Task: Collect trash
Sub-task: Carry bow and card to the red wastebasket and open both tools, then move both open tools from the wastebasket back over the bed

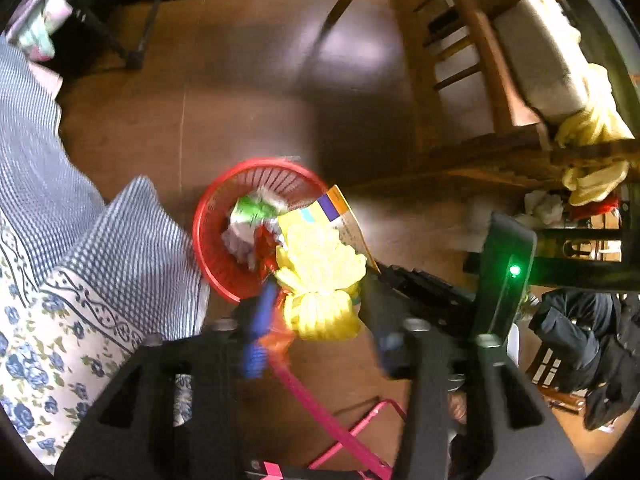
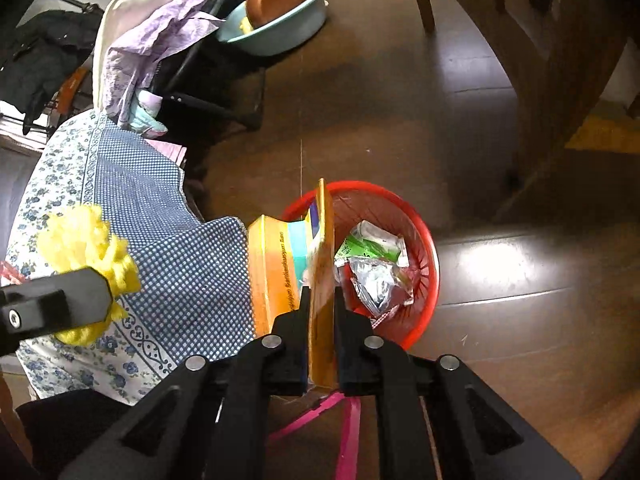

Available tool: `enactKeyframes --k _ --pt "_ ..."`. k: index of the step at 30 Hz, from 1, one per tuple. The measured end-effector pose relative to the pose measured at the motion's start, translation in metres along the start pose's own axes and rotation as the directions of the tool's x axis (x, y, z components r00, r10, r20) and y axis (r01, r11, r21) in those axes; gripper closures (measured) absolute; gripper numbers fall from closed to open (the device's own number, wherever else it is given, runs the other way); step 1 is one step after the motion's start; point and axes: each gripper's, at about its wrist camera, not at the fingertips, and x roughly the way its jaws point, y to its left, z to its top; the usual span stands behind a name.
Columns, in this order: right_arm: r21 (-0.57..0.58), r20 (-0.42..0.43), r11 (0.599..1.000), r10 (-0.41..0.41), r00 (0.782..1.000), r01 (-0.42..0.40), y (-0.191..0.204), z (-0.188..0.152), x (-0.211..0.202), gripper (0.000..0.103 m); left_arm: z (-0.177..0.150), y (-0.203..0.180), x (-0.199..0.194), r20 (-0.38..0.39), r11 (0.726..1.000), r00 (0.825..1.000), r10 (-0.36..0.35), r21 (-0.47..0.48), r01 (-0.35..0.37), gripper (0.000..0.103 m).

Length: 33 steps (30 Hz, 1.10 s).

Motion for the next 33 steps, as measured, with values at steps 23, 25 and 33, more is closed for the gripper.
enactKeyframes --k 23,25,33 --pt "-0.016 0.024 0.998 -0.064 0.998 0.064 0.014 0.004 -0.021 0.054 -0.007 0.019 -0.040 0.147 0.997 0.987 0.058 -0.064 -0.049 0.036" --pt "-0.025 0.052 0.996 -0.079 0.996 0.080 0.020 0.007 -0.029 0.046 -0.007 0.026 -0.051 0.174 0.996 0.984 0.034 -0.087 -0.019 0.033" --pt "-0.099 0.139 0.988 -0.101 0.985 0.116 0.064 0.022 -0.064 0.037 -0.021 0.058 -0.116 0.308 0.990 0.951 0.018 -0.139 0.026 0.033"
